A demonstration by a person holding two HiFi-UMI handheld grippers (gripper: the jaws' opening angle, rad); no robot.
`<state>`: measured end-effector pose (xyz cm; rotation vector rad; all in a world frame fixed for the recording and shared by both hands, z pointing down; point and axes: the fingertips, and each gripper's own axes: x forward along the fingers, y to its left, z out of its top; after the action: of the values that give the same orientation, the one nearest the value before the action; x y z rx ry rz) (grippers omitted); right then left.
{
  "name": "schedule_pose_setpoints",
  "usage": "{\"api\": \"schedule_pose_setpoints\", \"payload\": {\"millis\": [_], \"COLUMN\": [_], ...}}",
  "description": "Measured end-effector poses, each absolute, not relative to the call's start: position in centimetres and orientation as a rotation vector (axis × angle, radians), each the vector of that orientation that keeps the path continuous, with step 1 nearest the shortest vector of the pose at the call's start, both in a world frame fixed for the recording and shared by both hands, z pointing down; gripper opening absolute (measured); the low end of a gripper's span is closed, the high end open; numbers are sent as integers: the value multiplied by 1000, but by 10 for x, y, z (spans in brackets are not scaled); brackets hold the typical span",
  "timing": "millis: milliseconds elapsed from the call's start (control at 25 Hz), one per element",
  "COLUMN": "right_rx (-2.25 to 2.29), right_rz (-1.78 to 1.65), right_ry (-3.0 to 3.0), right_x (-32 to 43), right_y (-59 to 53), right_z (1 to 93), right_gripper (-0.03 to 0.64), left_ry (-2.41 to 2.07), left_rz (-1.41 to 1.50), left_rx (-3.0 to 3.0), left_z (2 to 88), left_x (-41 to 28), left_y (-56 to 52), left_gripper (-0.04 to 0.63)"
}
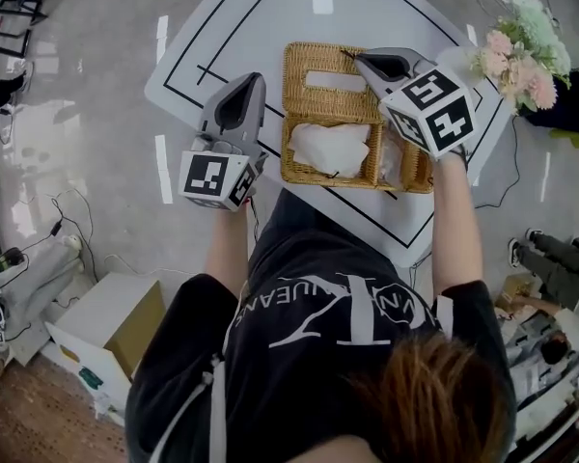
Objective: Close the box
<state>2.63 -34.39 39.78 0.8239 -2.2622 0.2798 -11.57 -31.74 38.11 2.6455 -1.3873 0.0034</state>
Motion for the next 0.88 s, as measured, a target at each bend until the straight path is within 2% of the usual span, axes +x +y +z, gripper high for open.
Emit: {"api": "schedule_pose_setpoints", "payload": {"millis": [880], "right_rx": [860], "right_rz": [188], "right_ry": [-2373], "right_x": [20], "right_y": [-264], "right_z": [349], "right_gripper": [-2], "left_ry": [-1468], "left_rz": [-36], "left_rx": [2667], "left_z": [352], "left_x": [-122], "left_y": [-240], "left_gripper": [9]}}
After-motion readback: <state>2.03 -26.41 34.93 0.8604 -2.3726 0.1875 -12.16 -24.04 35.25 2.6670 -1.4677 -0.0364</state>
